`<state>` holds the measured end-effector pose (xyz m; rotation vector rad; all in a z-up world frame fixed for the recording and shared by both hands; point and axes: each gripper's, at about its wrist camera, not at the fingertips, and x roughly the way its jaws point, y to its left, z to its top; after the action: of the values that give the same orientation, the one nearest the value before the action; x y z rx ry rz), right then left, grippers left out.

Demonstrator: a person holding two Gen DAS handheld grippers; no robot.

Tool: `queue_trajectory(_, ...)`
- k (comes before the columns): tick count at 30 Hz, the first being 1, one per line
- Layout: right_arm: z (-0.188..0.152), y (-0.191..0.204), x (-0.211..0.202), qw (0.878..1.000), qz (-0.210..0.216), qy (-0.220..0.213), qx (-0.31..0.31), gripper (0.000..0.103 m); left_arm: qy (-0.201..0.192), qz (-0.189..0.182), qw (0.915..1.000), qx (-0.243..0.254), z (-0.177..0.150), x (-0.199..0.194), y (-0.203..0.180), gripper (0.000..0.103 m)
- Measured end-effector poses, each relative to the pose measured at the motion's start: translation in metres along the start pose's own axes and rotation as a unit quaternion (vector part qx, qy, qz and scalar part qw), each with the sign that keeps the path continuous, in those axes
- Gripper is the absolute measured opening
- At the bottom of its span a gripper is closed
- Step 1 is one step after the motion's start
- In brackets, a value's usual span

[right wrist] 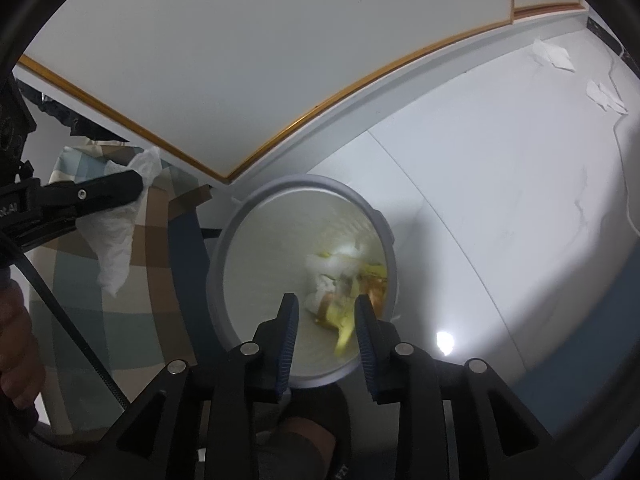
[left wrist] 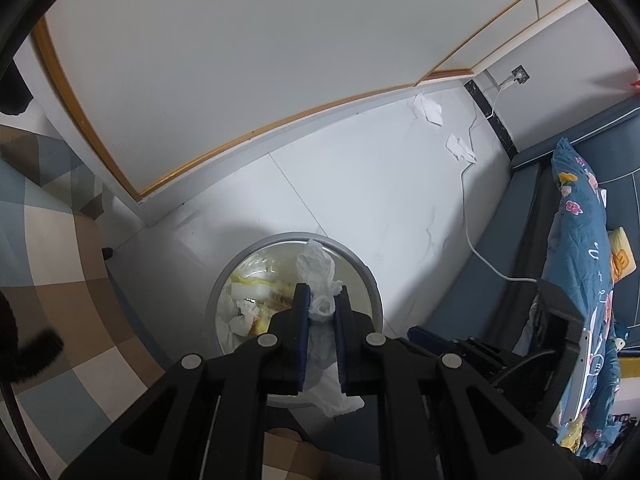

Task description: Collect trash

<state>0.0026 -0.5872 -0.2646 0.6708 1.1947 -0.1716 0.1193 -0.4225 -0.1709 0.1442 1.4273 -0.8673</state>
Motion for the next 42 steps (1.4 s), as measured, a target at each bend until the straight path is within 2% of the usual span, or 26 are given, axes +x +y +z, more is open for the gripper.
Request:
queue_trajectory(3, -0.001, -0.004, -0.004, 1.000, 0.001, -0.005, 0.013, 0.034, 0.008, -0.002, 1.0000, 0.005, -0.001, 0.003, 0.000, 0.008)
queue_trajectory(10, -0.001, -0.009, -0.018, 0.999, -0.002, -0.024, 0.022, 0.034, 0.051, 0.004, 0.9986, 0.015, -0.004, 0.016, -0.004, 0.010)
queue_trajectory(12, 0.000, -0.011, -0.021, 0.999, 0.002, -0.029, 0.028, 0.034, 0.057, 0.011, 0.9981, 0.018, -0.005, 0.018, -0.006, 0.014)
queue_trajectory(15, 0.001, -0.011, -0.026, 0.999, 0.006, -0.039, 0.036, 0.035, 0.062, 0.029, 0.9975, 0.016, -0.007, 0.018, -0.005, 0.033)
queue_trajectory(16, 0.002, -0.011, -0.026, 0.998, 0.006, -0.041, 0.037, 0.036, 0.059, 0.029, 0.9977, 0.015, -0.008, 0.016, -0.004, 0.043)
queue_trajectory(17, 0.002, -0.011, -0.028, 0.998, 0.006, -0.042, 0.037, 0.038, 0.054, 0.030, 0.9980, 0.014, -0.009, 0.015, -0.003, 0.047)
queue_trajectory(22, 0.003, -0.010, -0.032, 0.998, 0.009, -0.044, 0.038, 0.039, 0.043, 0.037, 0.9984, 0.007, -0.011, 0.009, -0.001, 0.053)
queue_trajectory(26, 0.002, -0.007, -0.037, 0.998, 0.011, -0.047, 0.040, 0.043, 0.021, 0.059, 0.9981, 0.001, -0.013, 0.000, 0.001, 0.069)
queue_trajectory(31, 0.004, -0.004, -0.049, 0.997, 0.018, -0.053, 0.043, 0.053, -0.011, 0.079, 0.9968, -0.004, -0.016, -0.018, 0.003, 0.072)
queue_trajectory(35, 0.005, 0.001, -0.062, 0.997, 0.027, -0.060, 0.046, 0.066, -0.037, 0.094, 0.9948, 0.001, -0.019, -0.037, -0.001, 0.075)
queue_trajectory(42, 0.004, 0.016, -0.083, 0.997, 0.035, -0.067, 0.035, 0.075, -0.078, 0.117, 0.9898, 0.018, -0.025, -0.066, -0.010, 0.076)
